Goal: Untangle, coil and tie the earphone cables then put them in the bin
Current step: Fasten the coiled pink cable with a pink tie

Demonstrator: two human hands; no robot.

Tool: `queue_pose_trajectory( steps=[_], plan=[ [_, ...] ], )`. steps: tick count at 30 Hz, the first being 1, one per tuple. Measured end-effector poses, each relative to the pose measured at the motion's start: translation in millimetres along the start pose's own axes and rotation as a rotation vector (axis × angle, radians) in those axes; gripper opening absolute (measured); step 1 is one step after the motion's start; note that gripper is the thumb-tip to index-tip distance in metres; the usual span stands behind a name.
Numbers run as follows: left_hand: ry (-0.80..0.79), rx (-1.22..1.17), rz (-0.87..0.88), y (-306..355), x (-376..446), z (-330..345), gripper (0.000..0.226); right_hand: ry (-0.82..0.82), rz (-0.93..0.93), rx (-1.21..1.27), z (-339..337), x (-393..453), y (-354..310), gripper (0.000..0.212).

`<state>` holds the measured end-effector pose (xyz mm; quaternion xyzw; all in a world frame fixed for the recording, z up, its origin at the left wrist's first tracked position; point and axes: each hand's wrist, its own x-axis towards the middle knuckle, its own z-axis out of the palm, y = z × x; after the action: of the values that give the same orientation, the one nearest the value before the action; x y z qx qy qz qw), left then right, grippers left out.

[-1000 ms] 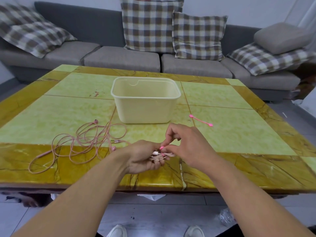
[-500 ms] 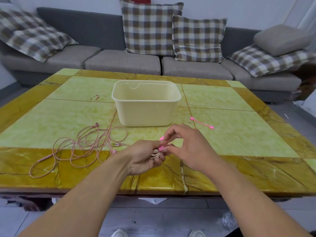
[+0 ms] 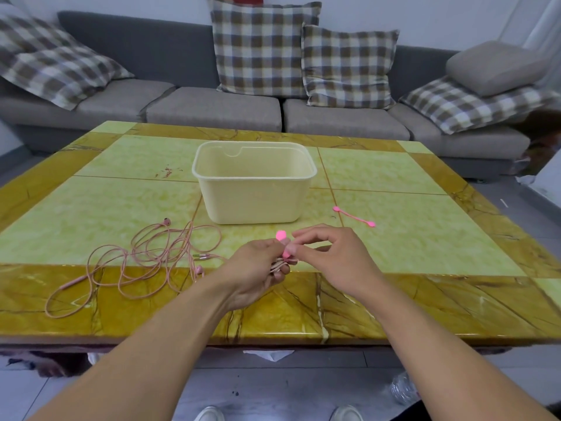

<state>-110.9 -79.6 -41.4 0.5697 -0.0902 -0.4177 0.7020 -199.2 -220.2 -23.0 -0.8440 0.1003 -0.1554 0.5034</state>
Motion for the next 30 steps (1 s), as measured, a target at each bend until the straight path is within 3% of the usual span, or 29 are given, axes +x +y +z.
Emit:
queue_pose_trajectory(
  steps=[4, 8, 14, 18, 26, 30],
  plan=[
    [0.046, -0.068, 0.029, -1, 1, 5, 0.028, 0.04, 0.001, -0.089, 3, 2, 2, 0.009],
    [-0.034, -0.075, -0.015, 1, -1, 2, 0.021, 0.048, -0.022, -0.065, 1, 3, 7, 0.016],
    [-0.203, 0.144, -0.065, -1, -5, -3, 0.017, -0.237, 0.081, 0.095, -22, 3, 6, 0.034],
    [-0.23, 0.234, -0.052, -4, -6, 0, 0.015, -0.101, 0.109, 0.018, -23, 6, 5, 0.02],
    [-0.136, 0.362, 0.056, -5, -6, 3, 0.012, -0.078, 0.121, -0.083, -15, 3, 3, 0.007],
    [-0.193, 0.298, 0.072, -1, -9, 4, 0.024, 0.016, 0.227, 0.103, -18, 6, 6, 0.004]
  ],
)
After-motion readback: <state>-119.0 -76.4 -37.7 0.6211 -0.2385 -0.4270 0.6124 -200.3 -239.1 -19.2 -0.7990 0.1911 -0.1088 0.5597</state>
